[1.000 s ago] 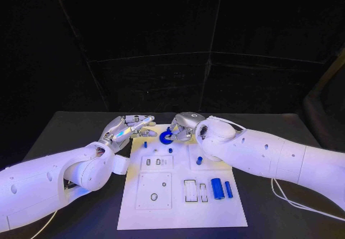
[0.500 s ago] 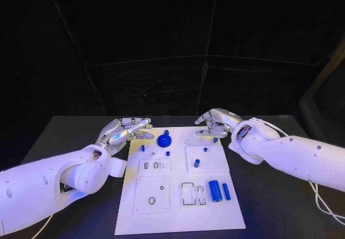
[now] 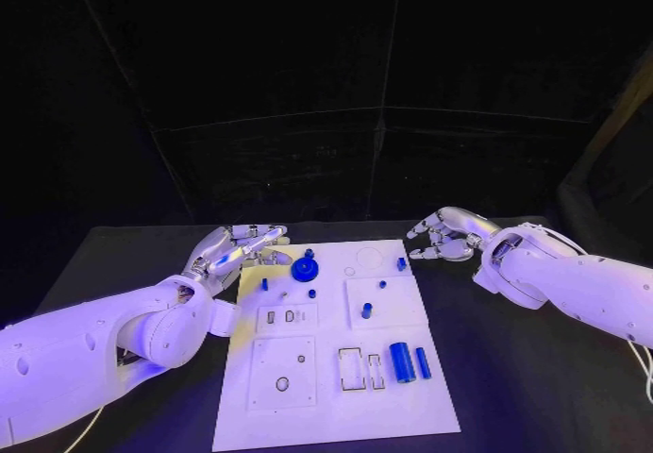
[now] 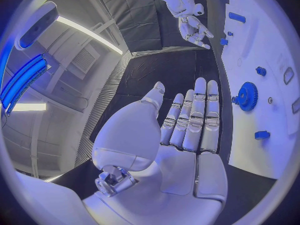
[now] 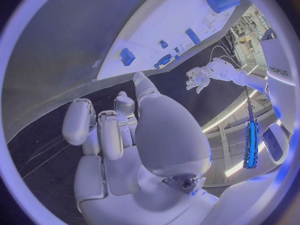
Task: Assemble the parts on the task board
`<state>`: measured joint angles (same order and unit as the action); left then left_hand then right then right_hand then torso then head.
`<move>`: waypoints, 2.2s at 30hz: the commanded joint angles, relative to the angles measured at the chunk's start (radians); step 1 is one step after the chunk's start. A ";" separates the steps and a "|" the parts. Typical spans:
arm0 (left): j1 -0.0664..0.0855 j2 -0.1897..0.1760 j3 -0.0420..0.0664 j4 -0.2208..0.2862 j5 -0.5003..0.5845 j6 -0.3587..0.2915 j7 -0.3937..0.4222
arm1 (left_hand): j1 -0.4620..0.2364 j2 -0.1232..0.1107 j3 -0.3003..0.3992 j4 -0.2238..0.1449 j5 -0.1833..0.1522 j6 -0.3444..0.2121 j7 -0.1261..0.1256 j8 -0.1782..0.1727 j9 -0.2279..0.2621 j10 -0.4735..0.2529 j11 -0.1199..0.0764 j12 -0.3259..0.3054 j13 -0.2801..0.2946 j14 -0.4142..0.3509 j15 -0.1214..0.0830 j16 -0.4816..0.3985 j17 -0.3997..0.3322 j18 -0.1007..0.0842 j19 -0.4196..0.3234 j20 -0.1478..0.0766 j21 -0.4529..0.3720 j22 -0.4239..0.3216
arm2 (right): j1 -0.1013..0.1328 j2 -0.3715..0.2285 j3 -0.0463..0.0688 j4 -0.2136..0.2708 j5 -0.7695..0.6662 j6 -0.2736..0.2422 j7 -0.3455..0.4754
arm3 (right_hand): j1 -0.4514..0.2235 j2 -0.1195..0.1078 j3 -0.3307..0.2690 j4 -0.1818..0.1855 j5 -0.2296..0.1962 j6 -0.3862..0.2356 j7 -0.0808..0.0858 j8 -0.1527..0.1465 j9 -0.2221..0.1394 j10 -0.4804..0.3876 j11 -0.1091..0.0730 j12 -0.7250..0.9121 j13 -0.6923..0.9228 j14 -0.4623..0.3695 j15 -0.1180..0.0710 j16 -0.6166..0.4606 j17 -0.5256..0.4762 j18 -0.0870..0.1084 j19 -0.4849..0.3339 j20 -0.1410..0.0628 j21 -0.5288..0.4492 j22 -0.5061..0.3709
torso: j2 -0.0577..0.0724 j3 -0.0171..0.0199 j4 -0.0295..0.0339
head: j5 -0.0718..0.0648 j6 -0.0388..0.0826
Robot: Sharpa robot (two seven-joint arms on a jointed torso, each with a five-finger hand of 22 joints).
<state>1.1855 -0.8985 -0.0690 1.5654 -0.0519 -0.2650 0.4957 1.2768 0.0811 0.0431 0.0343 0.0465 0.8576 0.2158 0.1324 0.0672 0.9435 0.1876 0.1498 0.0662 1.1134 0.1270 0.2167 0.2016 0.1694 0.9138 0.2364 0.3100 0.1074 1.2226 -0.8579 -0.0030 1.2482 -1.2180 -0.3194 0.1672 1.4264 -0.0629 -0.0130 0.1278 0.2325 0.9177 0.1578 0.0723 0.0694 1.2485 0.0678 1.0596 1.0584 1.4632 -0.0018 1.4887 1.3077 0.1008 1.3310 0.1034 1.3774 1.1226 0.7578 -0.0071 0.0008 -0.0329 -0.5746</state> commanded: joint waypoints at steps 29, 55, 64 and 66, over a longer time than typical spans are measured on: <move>-0.001 0.010 -0.001 -0.023 -0.002 0.026 -0.003 | 0.003 0.012 0.001 -0.006 0.003 0.006 0.030 -0.004 -0.001 0.007 -0.001 -0.006 -0.001 0.005 -0.001 -0.004 0.002 0.014 0.007 0.000 -0.004 -0.002 | -0.032 0.048 0.000 -0.060 0.045 0.092 0.037 | 0.016 0.015 -0.001 -0.005 0.010 0.012 0.000 0.001 0.001 -0.005 0.001 0.000 0.004 0.066 -0.004 -0.010 0.080 -0.012 -0.007 -0.001 -0.005 -0.003 | 0.001 0.0016 0.0034 | 0.001 -0.015; -0.001 0.010 -0.001 -0.027 -0.002 0.031 -0.007 | 0.003 0.012 0.001 -0.006 0.003 0.006 0.030 -0.004 -0.001 0.007 -0.001 -0.006 -0.001 0.005 -0.001 -0.004 0.002 0.014 0.007 0.000 -0.004 -0.002 | -0.046 0.077 0.000 -0.088 0.016 0.115 0.024 | 0.042 0.053 0.019 -0.018 -0.010 0.050 -0.005 0.017 0.005 0.011 -0.005 0.016 0.018 0.071 -0.009 -0.003 0.095 -0.014 -0.001 -0.004 -0.001 0.007 | 0.001 0.0023 0.0037 | 0.000 -0.018; -0.001 0.009 -0.001 -0.028 -0.002 0.031 -0.008 | 0.003 0.012 0.001 -0.006 0.003 0.006 0.030 -0.004 -0.001 0.007 -0.001 -0.006 -0.001 0.005 -0.001 -0.004 0.002 0.014 0.007 0.000 -0.004 -0.002 | -0.048 0.083 0.000 -0.095 0.013 0.112 0.024 | 0.052 0.075 0.042 -0.024 -0.041 0.076 -0.010 0.025 0.005 0.018 -0.010 0.021 0.024 0.071 -0.013 -0.002 0.099 -0.015 0.002 -0.008 0.002 0.013 | 0.001 0.0030 0.0034 | 0.001 -0.019; -0.001 0.009 -0.001 -0.028 -0.002 0.032 -0.008 | 0.003 0.012 0.001 -0.006 0.003 0.006 0.030 -0.004 -0.001 0.007 -0.001 -0.006 -0.001 0.005 -0.001 -0.004 0.002 0.014 0.007 0.000 -0.004 -0.002 | -0.048 0.084 0.000 -0.096 0.012 0.110 0.024 | 0.052 0.078 0.046 -0.024 -0.043 0.082 -0.011 0.027 0.005 0.020 -0.011 0.023 0.026 0.071 -0.014 -0.003 0.098 -0.015 0.003 -0.009 0.003 0.014 | 0.001 0.0031 0.0026 | 0.001 -0.019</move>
<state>1.1836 -0.8893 -0.0709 1.5364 -0.0514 -0.2466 0.4869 1.2814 0.0857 0.0431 0.0343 0.0465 0.8576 0.2158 0.1325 0.0672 0.9435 0.1876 0.1498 0.0662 1.1134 0.1270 0.2167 0.2028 0.1694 0.9138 0.2364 0.3100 0.1069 1.1734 -0.7755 -0.0034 1.1524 -1.1983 -0.2148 0.1907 1.4764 0.0030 0.0261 0.1034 0.1954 0.9928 0.1470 0.0956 0.0729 1.2596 0.0570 1.0769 1.0827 1.4632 -0.0090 1.4837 1.3074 0.1007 1.3340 0.1006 1.3774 1.1353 0.7584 -0.0043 0.0036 -0.0319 -0.5933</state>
